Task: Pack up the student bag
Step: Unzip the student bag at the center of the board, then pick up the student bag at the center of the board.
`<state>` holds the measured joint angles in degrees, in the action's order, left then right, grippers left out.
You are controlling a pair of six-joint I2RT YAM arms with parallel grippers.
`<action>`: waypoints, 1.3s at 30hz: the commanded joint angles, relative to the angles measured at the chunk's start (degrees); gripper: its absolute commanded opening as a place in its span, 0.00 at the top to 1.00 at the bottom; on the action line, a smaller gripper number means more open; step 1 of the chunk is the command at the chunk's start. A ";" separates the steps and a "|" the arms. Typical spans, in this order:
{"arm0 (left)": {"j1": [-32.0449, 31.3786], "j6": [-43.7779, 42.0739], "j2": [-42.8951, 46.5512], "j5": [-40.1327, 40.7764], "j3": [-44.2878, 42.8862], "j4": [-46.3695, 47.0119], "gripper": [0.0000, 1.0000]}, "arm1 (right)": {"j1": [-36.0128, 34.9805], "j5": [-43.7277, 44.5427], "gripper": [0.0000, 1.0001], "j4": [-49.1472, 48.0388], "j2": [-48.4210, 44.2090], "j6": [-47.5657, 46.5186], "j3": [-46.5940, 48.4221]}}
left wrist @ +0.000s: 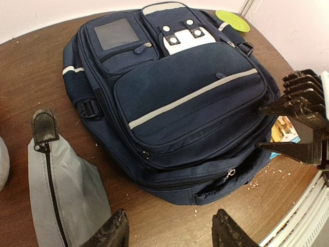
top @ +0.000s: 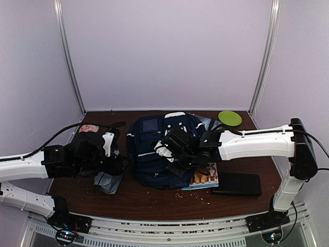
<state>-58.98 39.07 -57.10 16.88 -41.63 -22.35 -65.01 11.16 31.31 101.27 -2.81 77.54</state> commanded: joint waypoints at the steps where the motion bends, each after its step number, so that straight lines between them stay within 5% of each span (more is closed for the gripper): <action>1: -0.26 -0.07 -0.94 0.00 -0.21 2.45 0.06 | -0.64 5.58 0.59 1.25 2.43 -1.43 1.57; 13: -0.26 -0.25 -2.01 -0.67 0.45 4.81 0.06 | -1.05 0.93 0.46 0.28 2.33 -2.73 -0.28; 17: -0.26 -0.17 -2.09 -0.93 0.88 5.38 0.06 | -1.08 4.73 0.60 0.74 4.03 -1.86 0.56; 22: -0.26 -0.35 -2.63 -1.43 0.85 5.92 0.06 | -1.04 9.65 0.99 -1.13 2.60 0.14 0.11; 28: -0.26 -1.35 -4.42 -2.96 0.31 9.12 0.07 | 1.09 11.14 1.00 -5.48 -4.00 7.59 -3.01; 39: -0.26 -2.36 -15.71 -13.54 -7.31 19.02 0.19 | 4.41 -0.15 1.00 -14.66 -13.78 25.05 -9.44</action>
<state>-58.98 37.28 -69.87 8.99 -45.17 -10.98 -61.32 14.04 22.57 90.06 14.46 69.43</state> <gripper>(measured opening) 0.827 0.005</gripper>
